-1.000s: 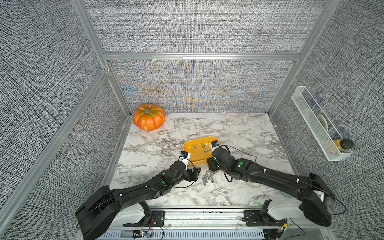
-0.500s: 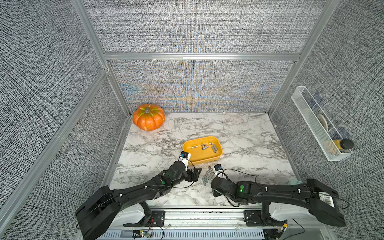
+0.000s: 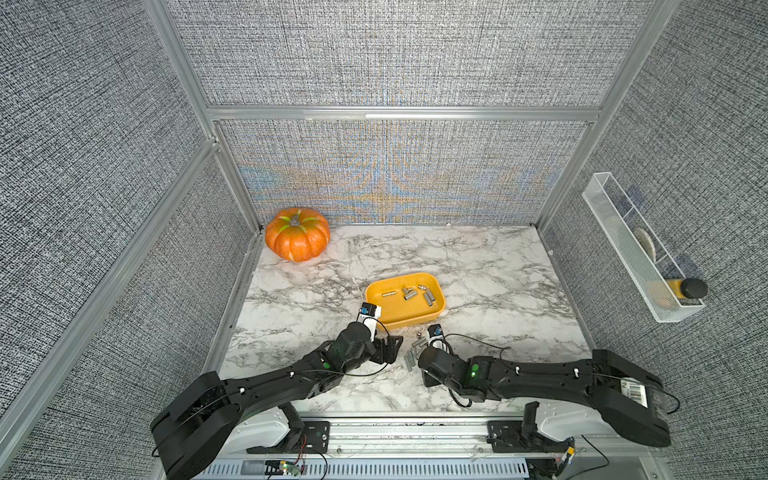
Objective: Put the socket on the desktop into the storage box
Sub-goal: Pick up the socket head from the center of the board, then place the socket head in the storage box.
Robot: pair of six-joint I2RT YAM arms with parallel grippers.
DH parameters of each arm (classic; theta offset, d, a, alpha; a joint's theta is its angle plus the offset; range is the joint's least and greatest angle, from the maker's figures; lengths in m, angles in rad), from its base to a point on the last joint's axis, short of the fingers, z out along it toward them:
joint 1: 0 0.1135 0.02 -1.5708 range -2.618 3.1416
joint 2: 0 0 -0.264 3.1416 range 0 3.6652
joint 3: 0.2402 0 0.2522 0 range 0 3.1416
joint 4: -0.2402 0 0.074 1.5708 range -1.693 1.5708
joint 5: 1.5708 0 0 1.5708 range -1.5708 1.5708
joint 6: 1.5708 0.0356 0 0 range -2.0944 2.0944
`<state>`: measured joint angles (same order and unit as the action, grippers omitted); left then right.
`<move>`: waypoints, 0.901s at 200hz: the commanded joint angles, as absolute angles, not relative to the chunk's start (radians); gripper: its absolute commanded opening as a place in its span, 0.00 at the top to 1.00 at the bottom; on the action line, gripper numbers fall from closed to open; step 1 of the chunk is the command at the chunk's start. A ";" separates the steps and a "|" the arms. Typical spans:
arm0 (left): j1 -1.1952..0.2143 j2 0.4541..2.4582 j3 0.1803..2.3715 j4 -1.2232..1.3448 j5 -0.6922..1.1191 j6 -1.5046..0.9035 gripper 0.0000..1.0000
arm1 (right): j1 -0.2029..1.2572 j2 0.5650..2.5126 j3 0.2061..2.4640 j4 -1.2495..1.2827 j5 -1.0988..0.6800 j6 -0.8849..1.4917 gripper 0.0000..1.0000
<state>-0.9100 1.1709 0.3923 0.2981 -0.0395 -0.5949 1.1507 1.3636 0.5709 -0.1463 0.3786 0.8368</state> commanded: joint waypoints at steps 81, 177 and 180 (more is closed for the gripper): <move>-0.910 1.163 0.393 0.321 -0.021 -0.592 0.06 | 1.134 1.433 0.582 -0.110 0.357 0.805 0.73; -0.910 1.169 0.394 0.321 -0.011 -0.596 0.06 | 1.117 1.435 0.583 -0.169 0.385 0.802 0.87; -0.910 1.170 0.394 0.321 -0.011 -0.595 0.06 | 1.116 1.428 0.581 -0.174 0.388 0.801 0.88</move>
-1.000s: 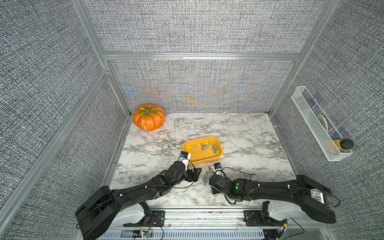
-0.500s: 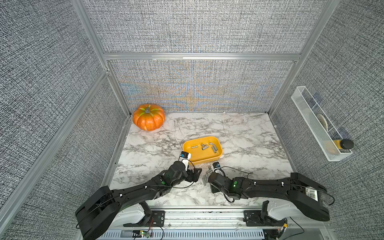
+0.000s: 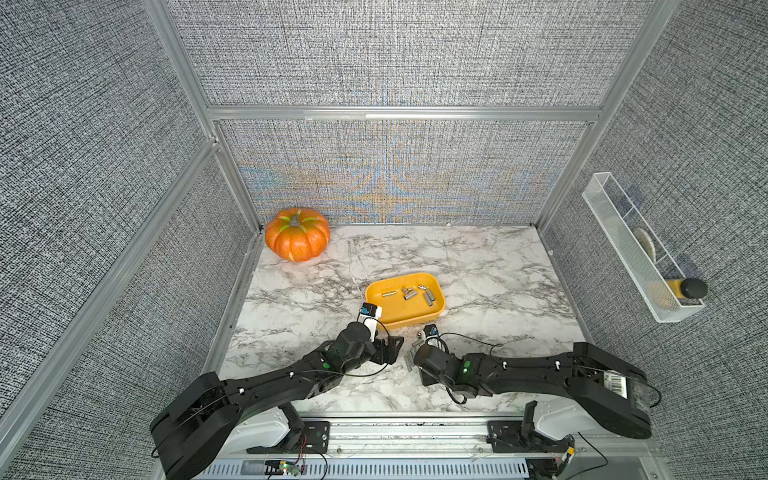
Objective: Put the socket on the desktop into the storage box
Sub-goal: Place the socket head in the storage box, then pick up the socket head from the center of the board.
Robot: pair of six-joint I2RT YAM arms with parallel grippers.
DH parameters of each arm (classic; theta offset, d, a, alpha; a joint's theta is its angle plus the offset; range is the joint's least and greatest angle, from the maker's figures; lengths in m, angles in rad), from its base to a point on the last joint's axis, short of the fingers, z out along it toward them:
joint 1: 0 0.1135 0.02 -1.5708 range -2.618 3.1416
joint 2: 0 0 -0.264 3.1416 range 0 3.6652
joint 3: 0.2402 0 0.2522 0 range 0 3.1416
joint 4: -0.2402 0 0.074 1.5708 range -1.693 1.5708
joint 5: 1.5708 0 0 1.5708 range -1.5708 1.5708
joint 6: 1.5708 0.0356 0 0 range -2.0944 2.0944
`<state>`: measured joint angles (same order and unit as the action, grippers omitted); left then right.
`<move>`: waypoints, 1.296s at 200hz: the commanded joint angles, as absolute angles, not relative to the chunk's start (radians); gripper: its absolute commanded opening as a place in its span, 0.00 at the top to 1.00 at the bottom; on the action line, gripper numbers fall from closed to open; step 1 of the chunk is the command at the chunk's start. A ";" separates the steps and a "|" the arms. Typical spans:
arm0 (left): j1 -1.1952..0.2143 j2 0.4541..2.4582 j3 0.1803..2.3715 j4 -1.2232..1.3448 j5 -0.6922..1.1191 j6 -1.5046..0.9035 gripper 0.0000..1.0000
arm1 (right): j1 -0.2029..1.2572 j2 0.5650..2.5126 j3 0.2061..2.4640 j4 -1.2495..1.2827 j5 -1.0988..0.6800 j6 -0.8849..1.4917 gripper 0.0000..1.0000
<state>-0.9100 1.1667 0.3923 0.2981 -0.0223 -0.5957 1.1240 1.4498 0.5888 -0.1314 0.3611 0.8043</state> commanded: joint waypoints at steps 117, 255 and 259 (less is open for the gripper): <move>-0.910 1.215 0.417 0.313 0.019 -0.582 0.06 | 0.801 1.168 0.720 -0.108 0.269 0.425 0.96; -0.910 1.253 0.430 0.305 0.001 -0.572 0.07 | 0.681 1.861 1.248 -0.165 0.149 0.325 0.81; -0.910 1.254 0.430 0.305 0.001 -0.572 0.07 | 0.681 1.857 1.243 -0.165 0.151 0.324 0.79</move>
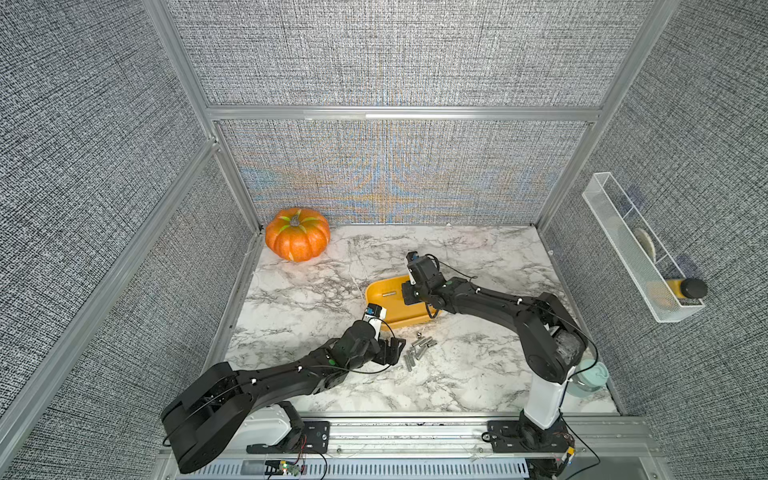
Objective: Put the socket on the desktop into the storage box
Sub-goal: Pick up the socket head from the center of the board.
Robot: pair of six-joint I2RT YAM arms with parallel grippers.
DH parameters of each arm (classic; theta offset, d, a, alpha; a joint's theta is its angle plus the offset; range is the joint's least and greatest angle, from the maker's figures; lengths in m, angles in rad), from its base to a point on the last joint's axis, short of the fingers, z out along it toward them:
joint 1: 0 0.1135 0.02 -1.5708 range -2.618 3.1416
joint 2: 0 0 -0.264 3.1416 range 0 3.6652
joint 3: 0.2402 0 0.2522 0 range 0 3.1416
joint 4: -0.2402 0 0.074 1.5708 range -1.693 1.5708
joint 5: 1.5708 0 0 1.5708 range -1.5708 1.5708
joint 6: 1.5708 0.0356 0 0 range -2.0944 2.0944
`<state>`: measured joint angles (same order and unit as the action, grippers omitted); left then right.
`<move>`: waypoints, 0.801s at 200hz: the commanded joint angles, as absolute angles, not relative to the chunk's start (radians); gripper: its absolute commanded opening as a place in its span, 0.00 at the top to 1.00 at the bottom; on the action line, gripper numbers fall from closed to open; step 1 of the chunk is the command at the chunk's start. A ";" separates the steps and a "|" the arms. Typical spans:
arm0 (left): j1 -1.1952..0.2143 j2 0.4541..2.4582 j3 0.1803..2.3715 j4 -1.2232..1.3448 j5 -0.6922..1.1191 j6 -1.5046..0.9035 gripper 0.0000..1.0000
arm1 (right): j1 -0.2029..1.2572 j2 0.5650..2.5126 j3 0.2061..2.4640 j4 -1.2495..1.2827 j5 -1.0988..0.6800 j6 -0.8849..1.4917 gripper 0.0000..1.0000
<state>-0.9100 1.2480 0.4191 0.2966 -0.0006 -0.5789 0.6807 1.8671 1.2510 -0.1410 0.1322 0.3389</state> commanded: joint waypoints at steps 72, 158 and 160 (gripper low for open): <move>-0.910 1.249 0.428 0.307 0.001 -0.575 0.07 | 0.690 1.691 1.140 -0.184 0.187 0.326 0.54; -0.910 1.264 0.431 0.319 0.015 -0.569 0.07 | 0.883 1.131 0.571 -0.168 0.217 0.558 0.43; -0.910 1.266 0.431 0.319 0.016 -0.569 0.07 | 0.886 1.127 0.563 -0.165 0.218 0.564 0.42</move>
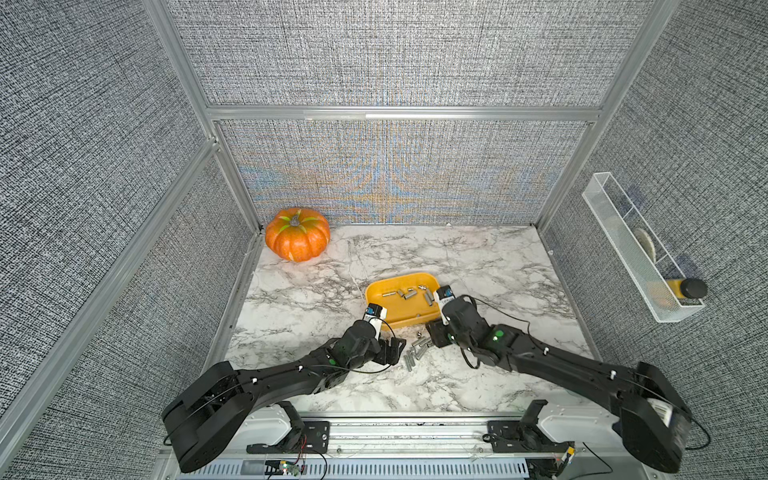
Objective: Put the socket on the desktop into the storage box
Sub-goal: Pick up the socket head from the center of the board.
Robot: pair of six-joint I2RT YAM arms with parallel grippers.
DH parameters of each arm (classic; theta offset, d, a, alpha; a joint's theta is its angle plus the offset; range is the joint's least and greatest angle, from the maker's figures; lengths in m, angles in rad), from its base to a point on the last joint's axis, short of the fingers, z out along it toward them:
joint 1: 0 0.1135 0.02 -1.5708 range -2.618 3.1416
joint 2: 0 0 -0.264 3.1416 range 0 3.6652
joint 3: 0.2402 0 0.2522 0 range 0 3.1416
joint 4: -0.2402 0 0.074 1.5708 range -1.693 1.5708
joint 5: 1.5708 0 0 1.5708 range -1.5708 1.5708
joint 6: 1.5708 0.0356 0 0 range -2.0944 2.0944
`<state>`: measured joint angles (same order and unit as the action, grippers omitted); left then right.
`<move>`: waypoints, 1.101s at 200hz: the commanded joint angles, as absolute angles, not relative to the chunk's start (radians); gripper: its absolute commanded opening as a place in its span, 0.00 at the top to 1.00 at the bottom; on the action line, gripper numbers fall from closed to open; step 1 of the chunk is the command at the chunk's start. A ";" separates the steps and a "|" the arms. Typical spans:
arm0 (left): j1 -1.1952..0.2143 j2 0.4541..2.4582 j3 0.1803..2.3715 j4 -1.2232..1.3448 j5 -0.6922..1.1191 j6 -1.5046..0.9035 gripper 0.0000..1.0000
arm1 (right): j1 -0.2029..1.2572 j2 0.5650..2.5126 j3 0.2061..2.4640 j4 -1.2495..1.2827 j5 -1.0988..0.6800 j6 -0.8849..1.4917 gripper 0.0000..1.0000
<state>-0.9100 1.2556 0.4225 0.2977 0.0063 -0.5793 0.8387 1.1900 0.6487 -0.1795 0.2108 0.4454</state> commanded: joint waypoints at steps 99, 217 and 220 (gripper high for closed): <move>-0.910 1.303 0.443 0.321 0.036 -0.566 0.07 | 0.917 1.286 0.514 -0.059 0.229 0.594 0.39; -0.910 1.299 0.443 0.320 0.044 -0.568 0.07 | 0.907 1.468 0.574 -0.066 0.301 0.592 0.54; -0.910 1.300 0.443 0.319 0.045 -0.566 0.07 | 0.907 1.470 0.574 -0.065 0.301 0.593 0.54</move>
